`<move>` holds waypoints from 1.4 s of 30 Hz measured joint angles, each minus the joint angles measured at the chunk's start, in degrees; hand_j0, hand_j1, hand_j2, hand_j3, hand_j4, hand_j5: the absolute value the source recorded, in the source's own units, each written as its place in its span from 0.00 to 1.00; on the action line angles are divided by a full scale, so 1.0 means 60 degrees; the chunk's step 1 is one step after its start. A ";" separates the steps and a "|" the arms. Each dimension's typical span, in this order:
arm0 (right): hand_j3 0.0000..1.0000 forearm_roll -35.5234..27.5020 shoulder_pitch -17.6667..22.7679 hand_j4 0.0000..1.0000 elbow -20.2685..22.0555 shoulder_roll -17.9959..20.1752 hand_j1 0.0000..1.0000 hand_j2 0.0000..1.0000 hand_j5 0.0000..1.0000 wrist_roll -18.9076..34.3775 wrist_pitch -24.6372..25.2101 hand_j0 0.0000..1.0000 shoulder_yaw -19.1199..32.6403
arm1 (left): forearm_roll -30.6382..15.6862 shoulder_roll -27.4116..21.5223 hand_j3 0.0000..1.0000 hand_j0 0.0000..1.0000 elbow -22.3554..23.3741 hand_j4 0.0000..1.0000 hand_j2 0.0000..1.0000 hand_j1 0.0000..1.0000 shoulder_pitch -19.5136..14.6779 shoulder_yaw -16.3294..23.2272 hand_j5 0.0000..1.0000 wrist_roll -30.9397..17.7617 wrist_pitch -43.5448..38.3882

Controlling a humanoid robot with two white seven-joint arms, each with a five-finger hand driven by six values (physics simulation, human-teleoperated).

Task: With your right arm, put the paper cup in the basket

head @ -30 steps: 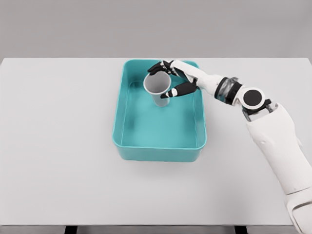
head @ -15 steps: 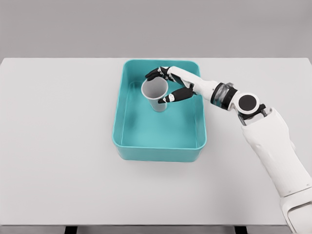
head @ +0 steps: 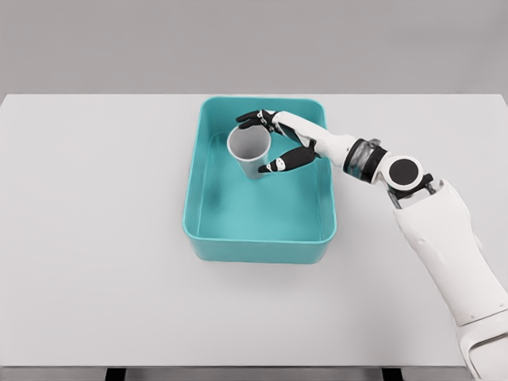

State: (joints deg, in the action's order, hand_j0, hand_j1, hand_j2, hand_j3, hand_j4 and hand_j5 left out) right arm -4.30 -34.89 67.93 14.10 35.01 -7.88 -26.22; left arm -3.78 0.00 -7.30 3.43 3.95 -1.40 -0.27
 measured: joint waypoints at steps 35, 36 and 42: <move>0.98 -0.0104 0.0073 0.98 0.0251 0.0538 0.98 0.98 0.98 0.0000 0.0021 0.98 0.0304 | 0.0000 0.0000 1.00 1.00 0.0000 1.00 1.00 1.00 -0.0015 0.0000 1.00 0.0000 0.0000; 0.98 -0.0113 0.0088 0.98 0.0353 0.0631 0.98 0.98 0.98 0.0000 0.0036 0.98 0.0349 | 0.0000 0.0000 1.00 1.00 0.0000 1.00 1.00 1.00 -0.0015 0.0000 1.00 0.0000 0.0000; 0.99 -0.0309 0.0747 0.99 0.1698 0.1232 0.99 0.99 0.99 0.0002 0.0245 0.99 0.1096 | 0.0000 0.0000 1.00 1.00 0.0000 1.00 1.00 1.00 0.0000 0.0000 1.00 0.0000 0.0000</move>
State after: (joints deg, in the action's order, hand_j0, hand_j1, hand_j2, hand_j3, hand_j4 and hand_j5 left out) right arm -6.15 -30.41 78.12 21.49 35.02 -6.41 -19.65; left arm -3.78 0.00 -7.30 3.43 3.95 -1.40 -0.27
